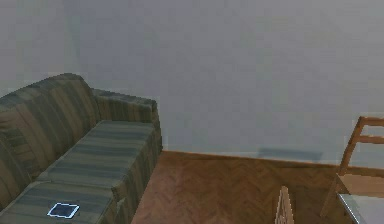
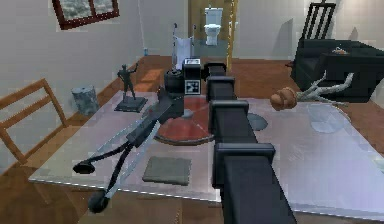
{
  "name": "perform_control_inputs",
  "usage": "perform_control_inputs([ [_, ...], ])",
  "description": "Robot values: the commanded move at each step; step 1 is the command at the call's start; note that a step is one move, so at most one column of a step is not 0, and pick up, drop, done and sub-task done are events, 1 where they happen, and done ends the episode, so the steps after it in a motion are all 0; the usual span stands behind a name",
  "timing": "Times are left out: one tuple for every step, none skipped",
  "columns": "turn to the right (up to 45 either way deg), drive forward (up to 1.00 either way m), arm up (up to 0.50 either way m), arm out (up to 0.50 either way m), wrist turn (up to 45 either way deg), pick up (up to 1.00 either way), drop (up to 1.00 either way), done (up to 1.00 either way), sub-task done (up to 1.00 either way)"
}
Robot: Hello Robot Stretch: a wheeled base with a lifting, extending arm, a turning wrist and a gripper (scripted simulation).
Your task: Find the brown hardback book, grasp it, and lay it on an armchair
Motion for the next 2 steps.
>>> perform_control_inputs([
  [0.0, 0.00, 0.00, 0.00, 45.0, 0.00, 0.00, 0.00, 0.00],
  [0.0, 0.00, 0.00, 0.00, 45.0, 0.00, 0.00, 0.00, 0.00],
])
